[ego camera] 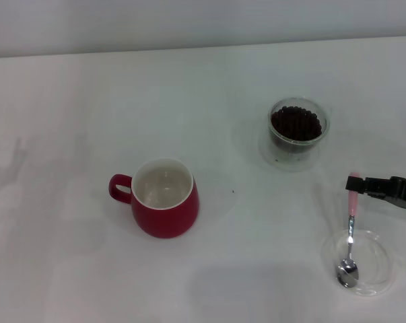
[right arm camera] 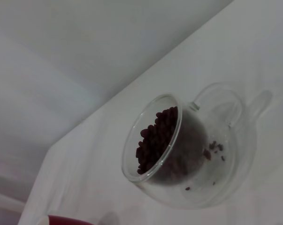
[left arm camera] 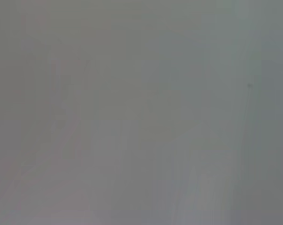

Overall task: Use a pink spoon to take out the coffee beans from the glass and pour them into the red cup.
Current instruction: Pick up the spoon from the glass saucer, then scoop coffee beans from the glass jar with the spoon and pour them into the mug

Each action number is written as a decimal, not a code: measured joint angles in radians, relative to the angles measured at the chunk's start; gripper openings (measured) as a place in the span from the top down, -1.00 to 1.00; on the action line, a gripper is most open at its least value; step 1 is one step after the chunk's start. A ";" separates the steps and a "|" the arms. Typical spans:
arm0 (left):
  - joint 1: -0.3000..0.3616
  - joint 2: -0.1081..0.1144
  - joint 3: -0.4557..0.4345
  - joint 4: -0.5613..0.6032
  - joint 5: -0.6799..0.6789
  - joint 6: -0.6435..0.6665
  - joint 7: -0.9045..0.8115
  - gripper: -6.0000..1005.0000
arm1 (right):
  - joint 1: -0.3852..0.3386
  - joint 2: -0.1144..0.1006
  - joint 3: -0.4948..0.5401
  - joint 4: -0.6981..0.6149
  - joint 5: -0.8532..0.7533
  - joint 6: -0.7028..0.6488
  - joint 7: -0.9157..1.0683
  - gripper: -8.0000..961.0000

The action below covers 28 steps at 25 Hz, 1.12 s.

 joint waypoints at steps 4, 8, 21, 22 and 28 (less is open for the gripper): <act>-0.006 0.001 0.000 0.000 0.000 0.000 0.000 -0.75 | 0.003 0.002 0.000 -0.003 0.001 -0.010 0.003 0.68; -0.009 0.001 0.000 0.003 0.000 0.000 0.001 -0.75 | 0.005 0.002 0.007 -0.006 0.003 -0.016 0.004 0.68; -0.007 -0.002 0.000 0.007 0.000 0.000 0.001 -0.75 | -0.011 -0.014 0.070 -0.006 0.004 -0.062 0.002 0.68; -0.007 -0.002 0.000 0.007 0.000 0.000 0.001 -0.75 | -0.011 -0.016 0.076 -0.007 0.004 -0.069 -0.001 0.68; -0.007 -0.001 0.000 0.008 0.000 0.000 0.001 -0.75 | -0.025 -0.026 0.197 -0.029 0.004 -0.143 -0.025 0.68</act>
